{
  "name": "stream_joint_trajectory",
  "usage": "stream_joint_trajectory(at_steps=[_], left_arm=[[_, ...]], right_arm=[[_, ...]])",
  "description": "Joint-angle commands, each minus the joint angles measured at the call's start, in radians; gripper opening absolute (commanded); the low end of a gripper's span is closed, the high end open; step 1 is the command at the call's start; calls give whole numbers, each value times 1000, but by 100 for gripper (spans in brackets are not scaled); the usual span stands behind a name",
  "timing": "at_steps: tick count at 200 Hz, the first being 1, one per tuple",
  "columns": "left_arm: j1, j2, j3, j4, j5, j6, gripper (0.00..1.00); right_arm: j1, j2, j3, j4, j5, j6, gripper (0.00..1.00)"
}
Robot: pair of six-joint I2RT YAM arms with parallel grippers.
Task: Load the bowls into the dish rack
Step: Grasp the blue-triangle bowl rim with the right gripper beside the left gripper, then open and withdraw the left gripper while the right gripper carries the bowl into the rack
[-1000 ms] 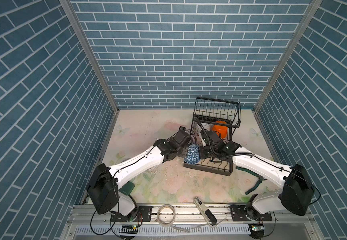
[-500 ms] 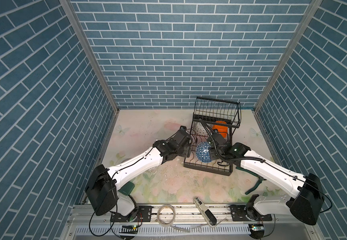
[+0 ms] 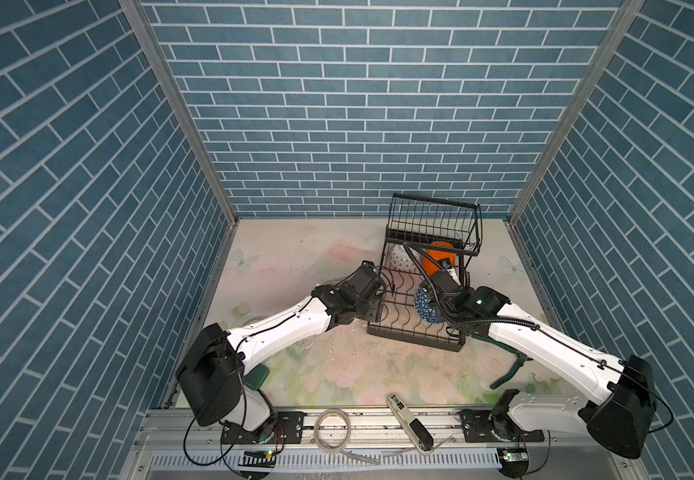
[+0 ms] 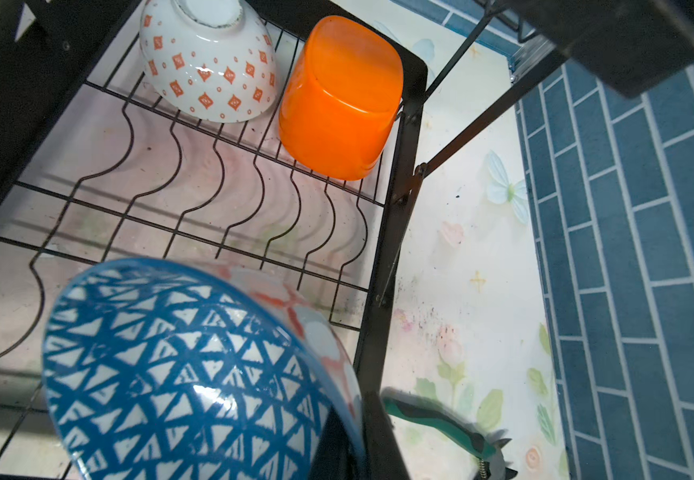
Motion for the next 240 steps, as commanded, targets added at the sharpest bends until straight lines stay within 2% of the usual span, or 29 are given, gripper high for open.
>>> stream_joint_trajectory(at_steps=[1,44,147,240], left_arm=[[-2,42,-20,28,31,-17,73],[-18,103,-13,31,39,-29,73],[-101,169,-12,66,37,-66,74],[-189,212,51,44,39,-81,74]], right_arm=[[1,-16,66,-10,66,-10,0],[1,4,82,-3,90,-34,0],[2,162,127,-74,354,-23,0],[-1,218,72,-22,483,-8,0]])
